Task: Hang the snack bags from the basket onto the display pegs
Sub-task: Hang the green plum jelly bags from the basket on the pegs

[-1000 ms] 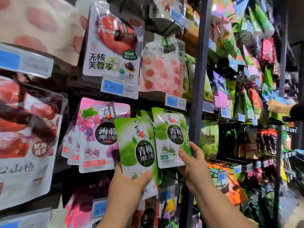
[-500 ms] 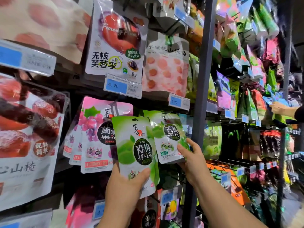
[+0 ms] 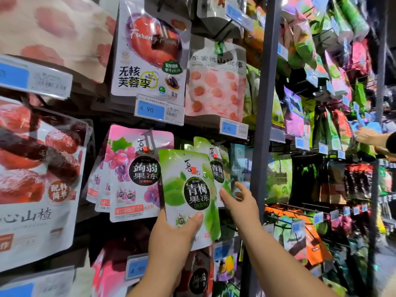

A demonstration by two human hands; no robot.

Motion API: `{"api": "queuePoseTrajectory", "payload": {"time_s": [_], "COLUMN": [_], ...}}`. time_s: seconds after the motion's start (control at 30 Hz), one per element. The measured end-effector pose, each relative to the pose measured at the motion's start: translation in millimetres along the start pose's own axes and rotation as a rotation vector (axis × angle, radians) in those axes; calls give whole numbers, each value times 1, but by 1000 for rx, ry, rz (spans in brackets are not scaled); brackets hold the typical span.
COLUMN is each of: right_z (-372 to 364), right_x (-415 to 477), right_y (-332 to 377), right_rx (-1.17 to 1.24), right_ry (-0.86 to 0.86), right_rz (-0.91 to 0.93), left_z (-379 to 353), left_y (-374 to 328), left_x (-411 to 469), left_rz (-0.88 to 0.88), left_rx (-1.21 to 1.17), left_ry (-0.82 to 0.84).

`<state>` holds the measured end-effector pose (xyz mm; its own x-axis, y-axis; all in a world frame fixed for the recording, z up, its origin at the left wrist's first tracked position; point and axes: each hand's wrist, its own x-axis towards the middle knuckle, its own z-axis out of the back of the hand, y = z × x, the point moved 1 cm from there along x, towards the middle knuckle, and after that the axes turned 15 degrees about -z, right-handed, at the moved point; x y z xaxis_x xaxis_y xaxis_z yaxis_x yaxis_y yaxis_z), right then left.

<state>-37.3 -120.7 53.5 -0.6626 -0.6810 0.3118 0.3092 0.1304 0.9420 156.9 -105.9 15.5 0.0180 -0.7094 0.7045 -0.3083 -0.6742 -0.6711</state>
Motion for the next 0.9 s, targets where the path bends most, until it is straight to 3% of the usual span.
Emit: {"api": "queuePoseTrajectory", "payload": {"time_s": [0.13, 0.37, 0.53, 0.9], "right_z": [6, 27, 40, 42], "right_x": [-2, -29, -28, -15], "right_y": [-6, -4, -8, 11], "right_rx": [-103, 305, 370, 443], "right_ry": [17, 414, 543, 443], "right_rz": [36, -142, -65, -34], "left_z": [-16, -43, -62, -87], "left_y": [-3, 1, -1, -9], "left_x": [1, 5, 13, 44], "left_rz": [44, 89, 59, 90], "left_rx": [-103, -149, -90, 28], "left_ry": [30, 40, 63, 136]}}
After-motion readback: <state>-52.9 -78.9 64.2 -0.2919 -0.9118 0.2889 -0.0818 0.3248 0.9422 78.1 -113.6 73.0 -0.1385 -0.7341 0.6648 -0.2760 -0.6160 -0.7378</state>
